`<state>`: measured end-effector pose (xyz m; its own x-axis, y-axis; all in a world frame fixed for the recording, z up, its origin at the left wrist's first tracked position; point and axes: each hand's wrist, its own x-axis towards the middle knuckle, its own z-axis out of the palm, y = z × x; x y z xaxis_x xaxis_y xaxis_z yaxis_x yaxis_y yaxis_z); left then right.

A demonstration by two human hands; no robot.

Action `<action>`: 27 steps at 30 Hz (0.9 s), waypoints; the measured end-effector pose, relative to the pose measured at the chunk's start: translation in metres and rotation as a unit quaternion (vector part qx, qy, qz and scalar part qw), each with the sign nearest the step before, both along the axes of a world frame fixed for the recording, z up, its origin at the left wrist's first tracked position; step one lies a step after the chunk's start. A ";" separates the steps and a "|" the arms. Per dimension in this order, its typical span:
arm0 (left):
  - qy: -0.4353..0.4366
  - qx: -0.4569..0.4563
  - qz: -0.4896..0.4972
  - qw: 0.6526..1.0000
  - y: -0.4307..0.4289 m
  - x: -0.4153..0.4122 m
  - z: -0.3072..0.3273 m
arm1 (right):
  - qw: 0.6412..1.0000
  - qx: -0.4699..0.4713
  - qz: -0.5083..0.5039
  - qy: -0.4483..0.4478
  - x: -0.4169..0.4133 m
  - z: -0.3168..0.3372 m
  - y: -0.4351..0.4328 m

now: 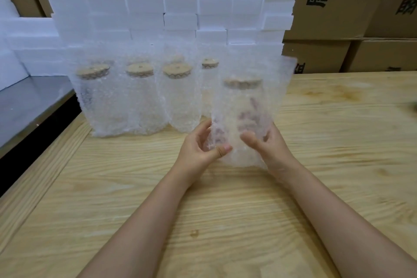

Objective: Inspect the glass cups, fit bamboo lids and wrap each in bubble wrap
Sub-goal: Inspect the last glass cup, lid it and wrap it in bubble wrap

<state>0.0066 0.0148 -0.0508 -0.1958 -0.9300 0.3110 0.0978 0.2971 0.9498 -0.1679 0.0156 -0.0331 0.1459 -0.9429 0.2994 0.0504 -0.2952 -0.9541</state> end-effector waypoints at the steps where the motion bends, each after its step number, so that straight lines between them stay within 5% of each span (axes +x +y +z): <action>1: -0.015 -0.005 0.003 1.000 0.000 0.001 -0.001 | 1.000 -0.009 -0.010 0.028 0.002 -0.001 0.000; 8: -0.087 0.024 -0.004 0.996 0.001 0.003 -0.003 | 0.994 -0.042 -0.087 0.055 0.007 -0.018 -0.004; 12: -0.162 -0.028 0.127 0.978 0.004 0.003 -0.003 | 0.989 -0.027 -0.142 0.035 0.012 -0.025 -0.015; 17: -0.080 -0.076 0.327 0.939 0.003 0.007 -0.002 | 0.978 -0.026 -0.204 0.047 0.027 -0.024 -0.042; 27: 0.006 -0.025 0.363 0.932 -0.007 0.008 -0.004 | 0.974 -0.020 -0.213 0.069 0.067 -0.026 -0.103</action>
<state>0.0144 0.0077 -0.0547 0.4823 -0.8009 0.3548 -0.1343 0.3326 0.9335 -0.1009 -0.0879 -0.0586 -0.2141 -0.9147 0.3428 -0.2124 -0.2990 -0.9303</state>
